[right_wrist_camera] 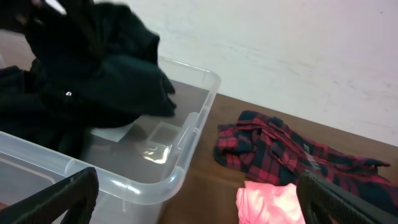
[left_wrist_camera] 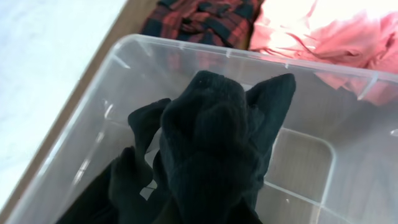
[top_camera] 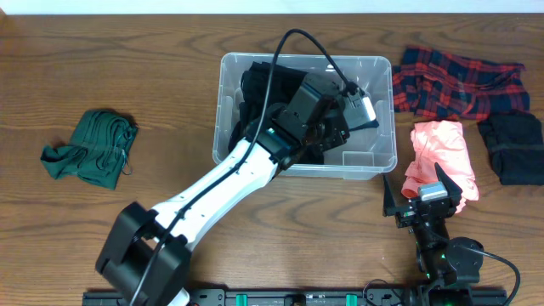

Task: Pack container
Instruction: 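Carry the dark garment into the bin and release it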

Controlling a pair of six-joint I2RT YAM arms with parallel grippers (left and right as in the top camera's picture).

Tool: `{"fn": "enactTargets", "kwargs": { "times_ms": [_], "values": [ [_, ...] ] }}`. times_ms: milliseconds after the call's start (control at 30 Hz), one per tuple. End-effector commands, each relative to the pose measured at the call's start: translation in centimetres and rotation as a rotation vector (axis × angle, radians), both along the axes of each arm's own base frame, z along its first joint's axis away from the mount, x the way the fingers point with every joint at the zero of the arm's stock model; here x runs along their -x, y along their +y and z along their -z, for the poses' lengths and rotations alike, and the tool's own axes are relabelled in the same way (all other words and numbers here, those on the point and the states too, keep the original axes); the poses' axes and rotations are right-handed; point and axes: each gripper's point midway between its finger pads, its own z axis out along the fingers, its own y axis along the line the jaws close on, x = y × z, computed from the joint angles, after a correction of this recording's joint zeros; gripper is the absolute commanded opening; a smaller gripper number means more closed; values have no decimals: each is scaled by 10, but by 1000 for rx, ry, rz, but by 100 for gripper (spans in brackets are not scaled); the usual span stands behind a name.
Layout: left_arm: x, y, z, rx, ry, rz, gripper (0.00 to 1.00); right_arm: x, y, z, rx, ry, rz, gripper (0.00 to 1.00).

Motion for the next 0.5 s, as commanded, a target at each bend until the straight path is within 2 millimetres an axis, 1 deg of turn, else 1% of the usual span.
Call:
{"fn": "enactTargets", "kwargs": {
  "times_ms": [0, 100, 133, 200, 233, 267, 333, 367, 400, 467],
  "values": [
    [1, -7, 2, 10, -2, 36, 9, 0, 0, 0, 12, -4, -1, 99],
    [0, -8, 8, 3, 8, 37, 11, 0, -1, 0, 12, -4, -1, 99],
    [0, -8, 10, 0, 10, 36, 14, 0, 0, 0, 12, -4, -1, 99],
    [0, -8, 11, -1, 12, 36, 29, 0, 0, 0, 12, -4, -1, 99],
    [0, -8, 11, -1, 12, 36, 39, 0, 0, 0, 12, -4, -1, 99],
    [0, -8, 11, -1, 12, 36, 54, 0, -1, 0, 12, -4, -1, 99],
    [0, -8, 11, 4, 21, 28, 70, 0, 0, 0, 12, -4, -1, 99],
    [0, -8, 11, 9, 30, 21, 75, 0, -1, 0, 12, -4, -1, 99],
    [0, -8, 12, 9, 36, 17, 78, 0, 0, 0, 12, -4, -1, 99],
    [1, -7, 12, 7, 38, 17, 80, 0, 0, 0, 12, -4, -1, 99]
  ]
}}
